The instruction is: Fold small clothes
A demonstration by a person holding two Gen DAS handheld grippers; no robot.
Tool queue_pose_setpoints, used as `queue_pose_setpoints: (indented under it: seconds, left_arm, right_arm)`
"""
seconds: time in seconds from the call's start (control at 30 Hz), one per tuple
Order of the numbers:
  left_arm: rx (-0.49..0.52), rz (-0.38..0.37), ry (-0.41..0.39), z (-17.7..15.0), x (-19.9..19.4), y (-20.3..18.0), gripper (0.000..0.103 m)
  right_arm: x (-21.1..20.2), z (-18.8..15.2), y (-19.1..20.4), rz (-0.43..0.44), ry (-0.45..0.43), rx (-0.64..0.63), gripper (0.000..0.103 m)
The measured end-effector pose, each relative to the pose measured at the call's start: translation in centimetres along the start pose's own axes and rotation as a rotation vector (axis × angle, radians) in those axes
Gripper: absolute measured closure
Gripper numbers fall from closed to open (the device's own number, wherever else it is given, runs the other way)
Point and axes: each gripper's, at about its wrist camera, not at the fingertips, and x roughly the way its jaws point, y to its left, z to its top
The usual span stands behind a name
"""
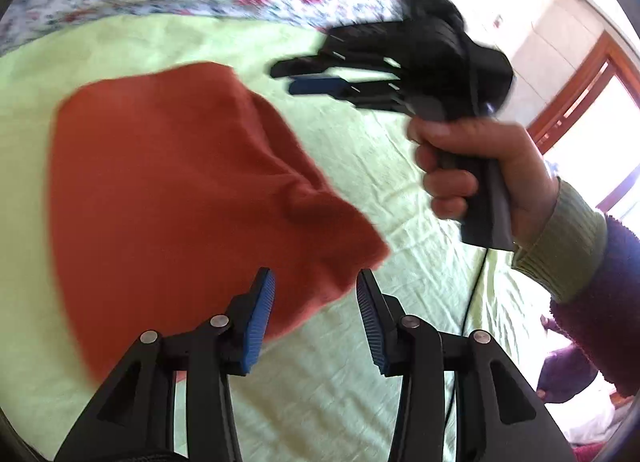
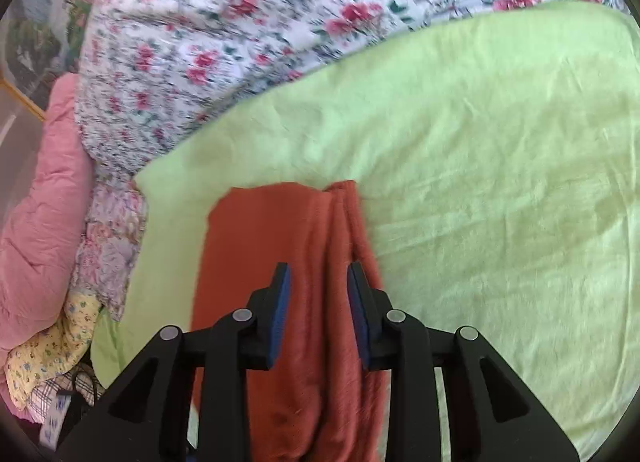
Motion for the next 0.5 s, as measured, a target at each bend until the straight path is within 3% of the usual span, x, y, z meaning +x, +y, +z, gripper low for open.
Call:
queue_pose_setpoints:
  seconds: [0.1,0.27,0.5]
  left_arm:
    - [-0.072,0.054,-0.026,-0.2,-2.3,2.9,0.054]
    - [-0.220,0.153,-0.046,-0.2,-4.1,8.9,0.042]
    - [-0.426,0.177,-0.036,-0.5,-3.5,15.1,0.039]
  right_arm:
    - [0.5,-0.6,1.1,0.042,0.035,-0.005,0.072]
    - [3.2,-1.3,0.9,-0.032,0.080,0.009,0.070]
    - [5.3,-1.8,0.8,-0.047,0.115,0.002,0.069]
